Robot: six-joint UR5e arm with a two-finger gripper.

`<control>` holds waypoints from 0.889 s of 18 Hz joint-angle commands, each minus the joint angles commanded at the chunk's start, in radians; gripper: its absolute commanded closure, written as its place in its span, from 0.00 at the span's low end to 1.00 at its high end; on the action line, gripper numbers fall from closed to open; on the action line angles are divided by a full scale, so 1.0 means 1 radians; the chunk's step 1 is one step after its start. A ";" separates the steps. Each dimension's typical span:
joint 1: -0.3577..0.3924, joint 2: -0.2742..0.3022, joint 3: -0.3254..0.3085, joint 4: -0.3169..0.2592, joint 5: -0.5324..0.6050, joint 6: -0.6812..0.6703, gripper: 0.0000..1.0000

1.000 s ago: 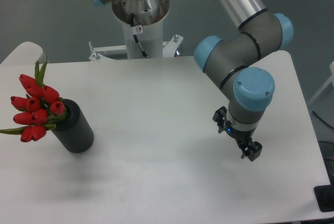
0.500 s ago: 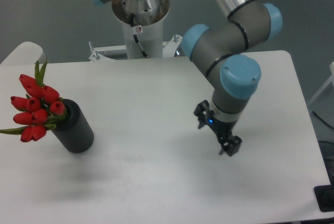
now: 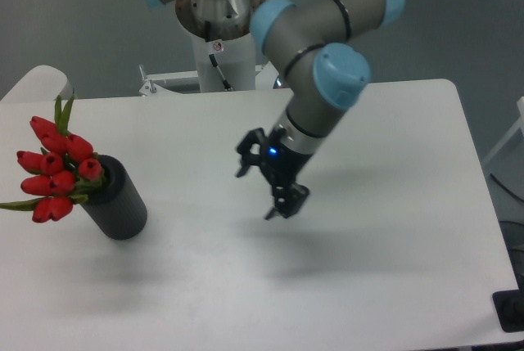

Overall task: Pick up the flowers from the vase
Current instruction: 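Move the open gripper toward the red tulips in the black vase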

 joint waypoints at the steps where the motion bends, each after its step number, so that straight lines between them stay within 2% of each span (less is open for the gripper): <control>1: -0.009 0.011 -0.006 -0.002 -0.009 0.000 0.00; 4: -0.034 0.038 -0.043 0.000 -0.078 -0.026 0.00; 8: -0.064 0.046 -0.074 0.009 -0.297 -0.093 0.00; 11: -0.100 0.046 -0.075 0.009 -0.325 -0.123 0.00; 16: -0.115 0.043 -0.114 0.028 -0.330 -0.117 0.00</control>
